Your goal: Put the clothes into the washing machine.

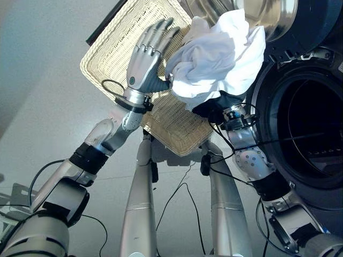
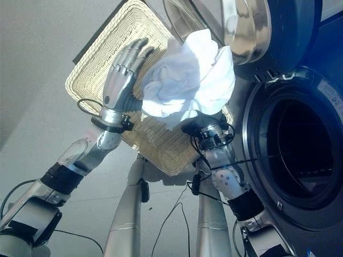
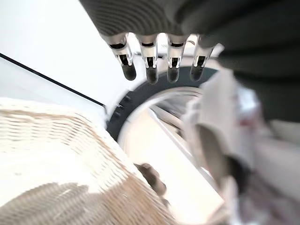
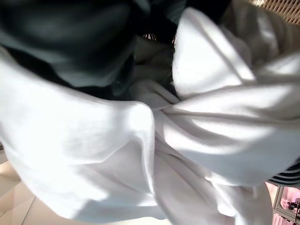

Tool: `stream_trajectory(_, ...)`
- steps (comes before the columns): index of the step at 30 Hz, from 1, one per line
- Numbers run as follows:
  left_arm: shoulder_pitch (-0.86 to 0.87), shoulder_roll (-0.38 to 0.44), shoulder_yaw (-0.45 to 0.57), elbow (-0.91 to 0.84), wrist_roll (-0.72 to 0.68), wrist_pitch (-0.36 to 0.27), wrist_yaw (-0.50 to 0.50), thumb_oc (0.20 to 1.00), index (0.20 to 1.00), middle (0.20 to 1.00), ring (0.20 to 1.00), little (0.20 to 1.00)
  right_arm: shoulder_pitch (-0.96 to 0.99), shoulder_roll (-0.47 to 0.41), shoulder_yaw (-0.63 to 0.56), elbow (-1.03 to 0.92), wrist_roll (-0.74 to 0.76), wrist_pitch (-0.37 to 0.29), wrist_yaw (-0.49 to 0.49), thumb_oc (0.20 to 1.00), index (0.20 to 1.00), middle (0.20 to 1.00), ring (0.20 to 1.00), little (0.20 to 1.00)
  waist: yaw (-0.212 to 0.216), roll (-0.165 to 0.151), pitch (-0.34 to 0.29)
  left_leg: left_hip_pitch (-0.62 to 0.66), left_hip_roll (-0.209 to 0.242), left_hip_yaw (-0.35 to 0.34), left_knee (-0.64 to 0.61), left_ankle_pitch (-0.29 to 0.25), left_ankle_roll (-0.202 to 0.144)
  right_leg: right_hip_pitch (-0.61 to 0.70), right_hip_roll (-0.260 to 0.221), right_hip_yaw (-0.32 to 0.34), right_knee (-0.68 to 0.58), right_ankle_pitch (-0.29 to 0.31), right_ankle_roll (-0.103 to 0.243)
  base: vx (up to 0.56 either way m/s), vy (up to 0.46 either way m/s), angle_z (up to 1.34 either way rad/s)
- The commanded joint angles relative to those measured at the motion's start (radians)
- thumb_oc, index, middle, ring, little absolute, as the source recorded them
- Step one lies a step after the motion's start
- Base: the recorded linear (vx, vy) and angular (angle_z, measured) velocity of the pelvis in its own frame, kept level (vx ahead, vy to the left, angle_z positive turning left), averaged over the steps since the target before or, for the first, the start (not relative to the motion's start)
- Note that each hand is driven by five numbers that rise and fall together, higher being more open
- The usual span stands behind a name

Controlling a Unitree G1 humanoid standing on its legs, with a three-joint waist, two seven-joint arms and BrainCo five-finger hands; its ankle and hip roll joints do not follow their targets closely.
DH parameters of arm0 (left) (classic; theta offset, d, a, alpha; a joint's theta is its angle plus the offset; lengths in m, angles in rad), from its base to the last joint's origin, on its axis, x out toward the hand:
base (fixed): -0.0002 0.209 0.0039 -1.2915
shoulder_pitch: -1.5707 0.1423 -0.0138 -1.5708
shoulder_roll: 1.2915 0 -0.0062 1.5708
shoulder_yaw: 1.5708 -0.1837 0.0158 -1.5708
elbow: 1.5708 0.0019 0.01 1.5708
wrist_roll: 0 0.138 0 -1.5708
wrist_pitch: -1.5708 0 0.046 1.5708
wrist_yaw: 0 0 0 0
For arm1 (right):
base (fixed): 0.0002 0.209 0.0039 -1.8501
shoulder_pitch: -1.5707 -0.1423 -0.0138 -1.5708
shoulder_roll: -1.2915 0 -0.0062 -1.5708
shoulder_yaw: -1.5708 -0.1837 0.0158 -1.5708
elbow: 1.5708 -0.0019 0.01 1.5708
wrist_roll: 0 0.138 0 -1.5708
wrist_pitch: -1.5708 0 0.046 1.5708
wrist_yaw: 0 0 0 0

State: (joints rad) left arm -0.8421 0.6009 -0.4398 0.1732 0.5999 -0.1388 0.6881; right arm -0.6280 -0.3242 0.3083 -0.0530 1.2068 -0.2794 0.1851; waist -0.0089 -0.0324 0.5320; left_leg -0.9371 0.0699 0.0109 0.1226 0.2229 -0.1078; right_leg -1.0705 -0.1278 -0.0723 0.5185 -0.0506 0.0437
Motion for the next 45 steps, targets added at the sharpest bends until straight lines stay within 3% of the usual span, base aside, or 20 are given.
stream_trajectory(1,-0.015,-0.029,0.069,0.038,-0.076,0.018,0.109,1.000,1.000,1.000,1.000,1.000,-0.063,0.021,-0.023,-0.142,-0.028,-0.075,0.063,0.200,0.200,0.200,0.200,0.200,-0.027,0.020,-0.012,-0.010,-0.045,0.016,0.068,-0.089,-0.024,0.086,0.033,-0.062,-0.288,0.217,0.120,0.00,0.000,0.00)
stream_trajectory(8,0.003,-0.055,0.100,0.071,-0.161,0.029,0.102,1.000,1.000,1.000,1.000,1.000,-0.059,0.035,-0.045,-0.139,-0.043,-0.081,0.056,0.200,0.200,0.200,0.200,0.200,-0.027,0.020,-0.012,-0.008,-0.047,0.015,0.071,-0.091,-0.024,0.090,0.036,-0.060,-0.287,0.214,0.119,0.00,0.000,0.00)
stream_trajectory(13,-0.008,-0.053,0.098,0.136,-0.185,0.067,0.087,1.000,1.000,1.000,1.000,1.000,-0.068,0.039,-0.078,-0.118,-0.049,-0.113,0.055,0.200,0.200,0.200,0.200,0.200,-0.031,0.017,-0.012,-0.006,-0.046,0.017,0.071,-0.090,-0.024,0.092,0.039,-0.058,-0.287,0.215,0.120,0.00,0.000,0.00)
stream_trajectory(16,-0.016,-0.049,0.099,0.181,-0.205,0.071,0.107,1.000,1.000,1.000,1.000,1.000,-0.069,0.027,-0.095,-0.095,-0.101,-0.142,0.007,0.200,0.200,0.200,0.200,0.200,-0.037,0.013,-0.012,-0.005,-0.043,0.020,0.072,-0.089,-0.027,0.091,0.040,-0.055,-0.287,0.217,0.121,0.00,0.013,0.00)
stream_trajectory(25,-0.025,-0.062,0.120,0.305,-0.335,-0.071,0.201,1.000,1.000,1.000,1.000,1.000,-0.042,-0.035,-0.173,0.080,-0.103,-0.150,-0.146,0.200,0.200,0.200,0.200,0.200,-0.054,0.002,-0.012,-0.009,-0.037,0.027,0.083,-0.094,-0.031,0.083,0.044,-0.045,-0.278,0.218,0.122,0.01,0.032,-0.01)
stream_trajectory(38,-0.033,-0.044,0.085,0.418,-0.418,-0.103,0.244,1.000,1.000,1.000,1.000,1.000,0.038,-0.131,-0.215,0.367,0.071,-0.146,-0.108,0.200,0.200,0.200,0.200,0.200,-0.071,-0.011,-0.012,-0.005,-0.040,0.030,0.072,-0.096,-0.026,0.085,0.053,-0.038,-0.292,0.226,0.120,0.00,0.006,-0.04)
stream_trajectory(45,-0.042,-0.032,0.072,0.467,-0.434,-0.125,0.256,1.000,1.000,1.000,1.000,1.000,0.056,-0.160,-0.216,0.497,0.140,-0.111,-0.080,0.200,0.200,0.200,0.200,0.200,-0.077,-0.016,-0.012,-0.002,-0.041,0.030,0.074,-0.098,-0.026,0.088,0.055,-0.035,-0.293,0.226,0.118,0.00,0.000,-0.01)
